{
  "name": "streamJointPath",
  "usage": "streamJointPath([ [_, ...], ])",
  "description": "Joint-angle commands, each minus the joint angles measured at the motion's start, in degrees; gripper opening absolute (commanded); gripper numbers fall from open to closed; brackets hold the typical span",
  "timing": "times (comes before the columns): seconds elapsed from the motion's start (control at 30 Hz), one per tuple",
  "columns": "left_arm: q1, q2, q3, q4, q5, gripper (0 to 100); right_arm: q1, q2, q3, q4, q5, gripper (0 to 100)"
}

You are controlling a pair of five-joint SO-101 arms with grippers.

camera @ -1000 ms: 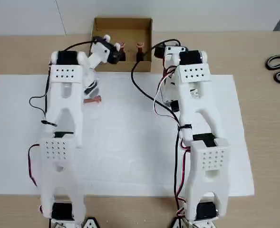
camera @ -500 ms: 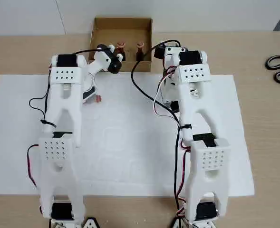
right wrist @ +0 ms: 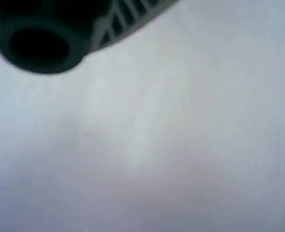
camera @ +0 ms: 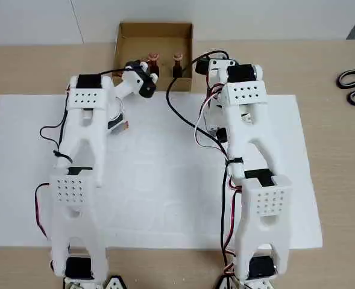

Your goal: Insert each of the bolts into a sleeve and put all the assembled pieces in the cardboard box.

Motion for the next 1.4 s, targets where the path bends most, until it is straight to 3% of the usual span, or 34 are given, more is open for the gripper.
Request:
streamJointPath([
  [0.0, 0.6, -0.4, 2.1, -2.7, 0.0, 12, 0.4, -4.4, -0.3, 0.3, 0.4, 0.4],
  [0.17, 0.6, -0.4, 2.9, -3.3, 0.0, 10, 0.4, -4.4, -0.3, 0.3, 0.4, 0.4],
  [0.3, 1.0, -0.3, 3.0, -3.3, 0.0, 1, 0.4, -4.4, -0.3, 0.3, 0.4, 0.4],
  [0.47, 3.0, 3.0, 2.5, -2.7, 0.1, 1, 0.4, -4.4, -0.3, 0.3, 0.4, 0.4],
  [0.8, 4.5, 1.1, -13.8, 11.5, 4.4, 1, 0.4, -4.4, -0.3, 0.3, 0.4, 0.4],
  [1.07, 4.2, -4.7, -14.2, 12.0, 18.8, 1, 0.4, -4.4, -0.3, 0.3, 0.4, 0.4],
  [1.37, 4.0, -10.1, -0.9, 11.9, 39.9, 1, 0.3, -4.4, -0.3, 0.3, 0.4, 0.4],
])
